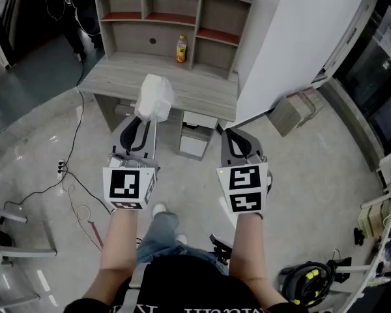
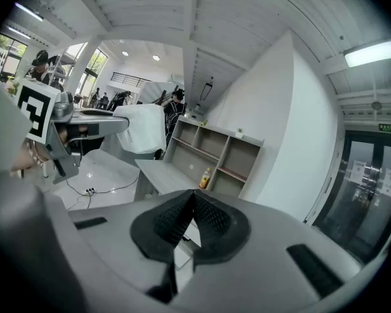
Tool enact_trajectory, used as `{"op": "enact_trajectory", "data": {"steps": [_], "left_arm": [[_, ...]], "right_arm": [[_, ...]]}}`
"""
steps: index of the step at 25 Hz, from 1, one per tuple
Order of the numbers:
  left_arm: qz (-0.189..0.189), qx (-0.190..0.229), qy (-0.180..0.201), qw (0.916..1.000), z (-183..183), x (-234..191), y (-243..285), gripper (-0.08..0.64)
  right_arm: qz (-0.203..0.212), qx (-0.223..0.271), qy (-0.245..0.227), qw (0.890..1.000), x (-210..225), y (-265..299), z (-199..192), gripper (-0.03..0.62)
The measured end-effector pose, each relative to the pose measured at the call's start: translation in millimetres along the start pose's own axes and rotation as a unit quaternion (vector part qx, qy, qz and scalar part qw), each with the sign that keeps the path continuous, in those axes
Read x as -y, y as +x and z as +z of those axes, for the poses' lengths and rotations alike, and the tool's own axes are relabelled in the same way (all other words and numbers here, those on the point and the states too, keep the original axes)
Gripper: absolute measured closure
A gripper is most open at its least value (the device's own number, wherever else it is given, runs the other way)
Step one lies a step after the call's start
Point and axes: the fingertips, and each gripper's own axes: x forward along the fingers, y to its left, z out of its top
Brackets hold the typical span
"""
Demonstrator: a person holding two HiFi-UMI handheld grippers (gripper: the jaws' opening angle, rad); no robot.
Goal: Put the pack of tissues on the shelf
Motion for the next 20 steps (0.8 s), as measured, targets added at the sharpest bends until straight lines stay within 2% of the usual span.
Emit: {"op": "enact_trajectory", "data": {"steps": [8, 20], "left_arm": [[0.007, 0.002, -0.007, 1.0000, -7.8, -23.4, 37.8, 0.477], [0.033, 0.009, -0.030, 0.9989, -34.8, -90.5, 141.4, 0.477]], "right_arm": [[-0.007, 0.011, 0.004, 1.000, 19.3, 37.8, 16.4, 0.575], [0.004, 0.027, -0.004, 1.000, 51.0, 147.4, 52.7, 0.575]]}}
